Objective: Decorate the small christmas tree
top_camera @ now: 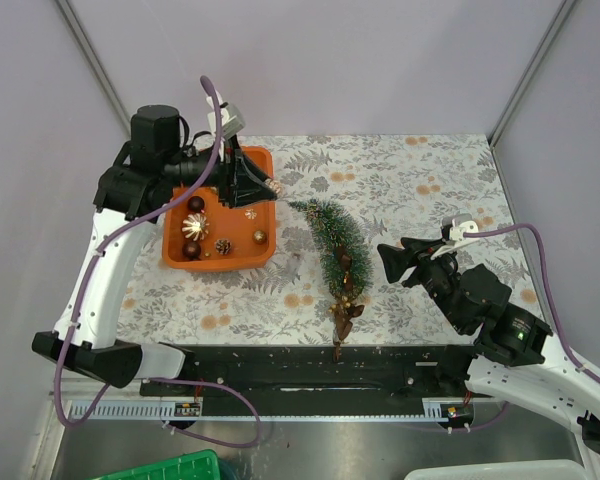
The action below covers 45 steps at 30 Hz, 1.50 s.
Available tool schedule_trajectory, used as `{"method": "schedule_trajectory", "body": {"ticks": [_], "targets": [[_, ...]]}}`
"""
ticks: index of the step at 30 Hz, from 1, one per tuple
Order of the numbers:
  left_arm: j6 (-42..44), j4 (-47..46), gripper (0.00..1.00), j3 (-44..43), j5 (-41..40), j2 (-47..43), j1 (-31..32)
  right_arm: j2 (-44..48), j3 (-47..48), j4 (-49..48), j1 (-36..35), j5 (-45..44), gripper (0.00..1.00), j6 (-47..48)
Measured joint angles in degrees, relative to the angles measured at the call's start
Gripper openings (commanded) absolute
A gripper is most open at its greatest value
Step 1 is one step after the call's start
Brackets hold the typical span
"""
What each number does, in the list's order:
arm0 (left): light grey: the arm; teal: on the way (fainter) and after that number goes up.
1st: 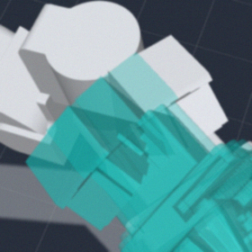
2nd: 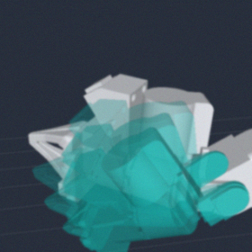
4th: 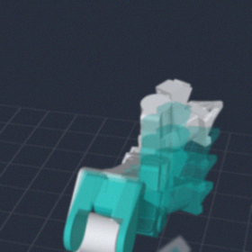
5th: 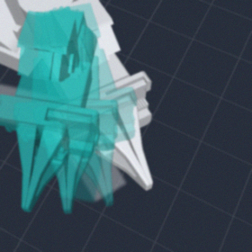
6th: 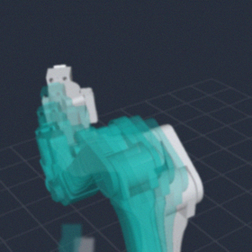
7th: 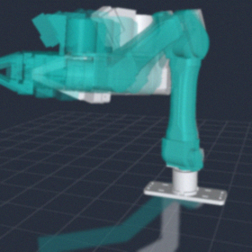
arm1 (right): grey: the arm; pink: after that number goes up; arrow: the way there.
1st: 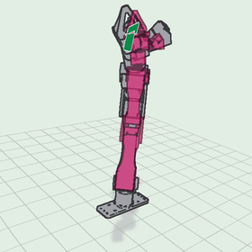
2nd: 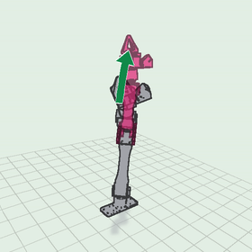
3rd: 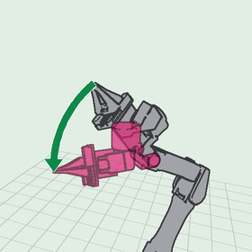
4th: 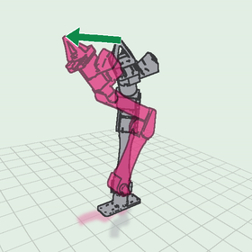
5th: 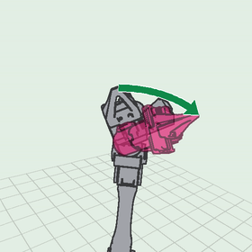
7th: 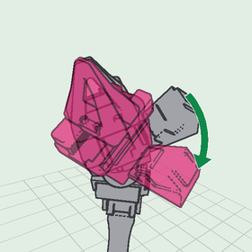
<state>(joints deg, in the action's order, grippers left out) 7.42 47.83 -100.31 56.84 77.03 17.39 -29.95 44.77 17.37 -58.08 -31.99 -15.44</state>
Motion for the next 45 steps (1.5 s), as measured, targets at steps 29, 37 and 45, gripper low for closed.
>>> {"method": "schedule_trajectory", "body": {"ticks": [29,37,45], "targets": [[-4.3,-5.3,0.14,6.3,0.2,-1.6,1.3,0.1,0.0,0.0,0.0,0.0,0.64,-0.3],[-6.3,-7.9,0.14,11.0,0.1,-1.6,3.3,0.5,0.0,0.0,0.0,0.0,0.63,-0.5],[-7.1,-9.0,0.16,11.8,-0.2,-1.6,3.5,0.7,0.0,0.0,0.0,0.0,0.63,-0.9]]}}
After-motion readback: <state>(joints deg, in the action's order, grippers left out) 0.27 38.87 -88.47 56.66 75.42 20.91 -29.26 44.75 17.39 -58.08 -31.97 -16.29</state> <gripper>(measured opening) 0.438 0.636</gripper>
